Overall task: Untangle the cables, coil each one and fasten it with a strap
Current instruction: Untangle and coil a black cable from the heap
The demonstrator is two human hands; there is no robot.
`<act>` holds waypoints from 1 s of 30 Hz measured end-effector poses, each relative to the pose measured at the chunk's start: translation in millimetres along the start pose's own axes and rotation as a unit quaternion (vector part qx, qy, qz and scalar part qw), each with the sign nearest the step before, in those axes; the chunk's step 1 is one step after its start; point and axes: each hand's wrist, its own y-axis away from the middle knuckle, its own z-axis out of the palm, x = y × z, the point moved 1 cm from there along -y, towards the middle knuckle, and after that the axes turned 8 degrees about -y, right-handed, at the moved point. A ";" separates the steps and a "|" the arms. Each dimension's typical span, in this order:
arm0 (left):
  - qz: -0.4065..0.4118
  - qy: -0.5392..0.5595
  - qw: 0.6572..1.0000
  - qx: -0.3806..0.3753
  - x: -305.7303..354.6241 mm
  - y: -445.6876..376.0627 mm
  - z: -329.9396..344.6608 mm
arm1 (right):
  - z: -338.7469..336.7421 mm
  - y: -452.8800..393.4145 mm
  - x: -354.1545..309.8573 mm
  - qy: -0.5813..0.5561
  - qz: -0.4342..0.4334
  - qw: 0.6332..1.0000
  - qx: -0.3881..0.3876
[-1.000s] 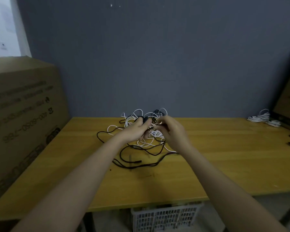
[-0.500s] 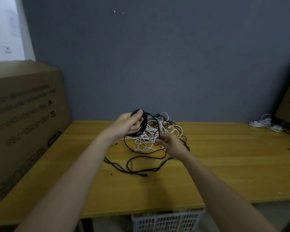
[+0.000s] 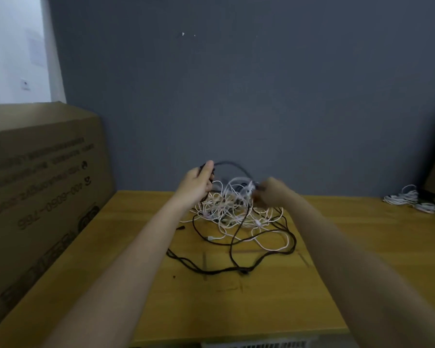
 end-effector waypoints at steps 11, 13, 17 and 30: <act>0.010 -0.091 0.996 0.004 -25.6 -2.8 6.2 | 3.3 33.1 -6.7 -0.429 0.040 0.897 -0.096; 0.004 -0.082 0.997 -0.003 -31.3 1.8 8.1 | 11.5 40.9 0.4 -0.414 0.023 0.905 -0.096; -0.023 -0.050 0.998 -0.009 -42.3 13.4 11.3 | 16.0 55.6 13.9 -0.332 -0.040 0.940 -0.065; -0.028 0.250 0.963 -0.098 -30.3 28.4 17.5 | 33.6 42.5 28.4 0.162 -0.173 0.957 0.165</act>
